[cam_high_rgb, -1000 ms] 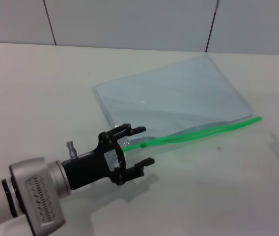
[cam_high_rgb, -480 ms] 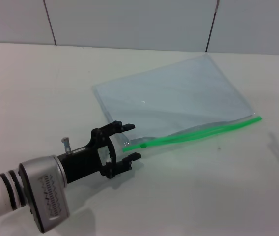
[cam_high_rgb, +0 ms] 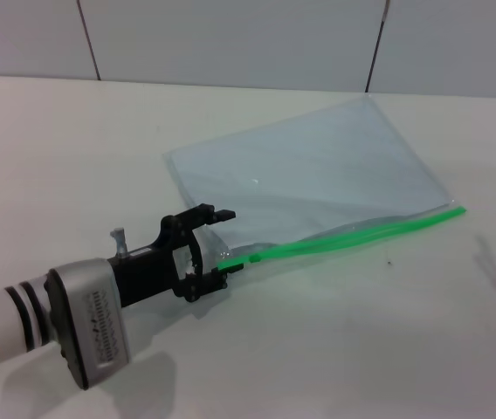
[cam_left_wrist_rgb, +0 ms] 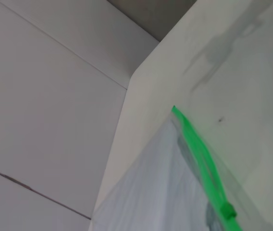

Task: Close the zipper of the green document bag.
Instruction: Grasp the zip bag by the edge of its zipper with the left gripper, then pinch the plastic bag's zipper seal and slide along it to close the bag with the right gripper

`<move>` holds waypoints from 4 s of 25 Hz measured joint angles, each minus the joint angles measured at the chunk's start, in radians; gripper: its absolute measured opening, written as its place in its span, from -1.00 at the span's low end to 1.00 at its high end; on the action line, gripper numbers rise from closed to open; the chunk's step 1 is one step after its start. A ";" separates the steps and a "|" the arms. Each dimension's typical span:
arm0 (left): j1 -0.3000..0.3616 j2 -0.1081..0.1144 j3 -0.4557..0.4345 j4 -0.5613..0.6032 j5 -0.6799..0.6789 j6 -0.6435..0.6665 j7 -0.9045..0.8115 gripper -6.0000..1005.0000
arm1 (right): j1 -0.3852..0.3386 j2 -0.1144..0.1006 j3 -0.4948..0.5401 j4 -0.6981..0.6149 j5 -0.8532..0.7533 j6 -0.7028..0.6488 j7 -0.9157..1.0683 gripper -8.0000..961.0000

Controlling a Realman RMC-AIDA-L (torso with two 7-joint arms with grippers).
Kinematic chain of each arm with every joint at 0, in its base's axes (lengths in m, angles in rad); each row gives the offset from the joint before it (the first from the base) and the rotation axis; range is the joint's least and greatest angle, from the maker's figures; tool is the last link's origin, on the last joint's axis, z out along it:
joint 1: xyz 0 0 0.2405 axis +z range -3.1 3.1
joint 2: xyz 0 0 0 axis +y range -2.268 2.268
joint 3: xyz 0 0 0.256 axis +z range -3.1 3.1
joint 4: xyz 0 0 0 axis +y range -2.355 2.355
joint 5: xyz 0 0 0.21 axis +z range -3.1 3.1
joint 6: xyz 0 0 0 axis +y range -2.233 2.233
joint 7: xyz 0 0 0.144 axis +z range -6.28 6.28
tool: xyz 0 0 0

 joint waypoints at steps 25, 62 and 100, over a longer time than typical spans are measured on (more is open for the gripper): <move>-0.049 0.000 0.007 -0.025 -0.016 -0.052 0.084 0.40 | 0.022 0.003 -0.002 0.005 0.000 0.000 0.001 0.89; -0.048 -0.005 -0.001 -0.007 -0.025 -0.051 0.309 -0.87 | 0.068 -0.001 -0.144 -0.016 -0.010 0.005 -0.008 0.89; -0.016 0.000 -0.064 0.005 -0.004 0.126 0.243 -0.82 | 0.262 0.008 -0.116 0.017 -0.598 0.462 -0.451 0.86</move>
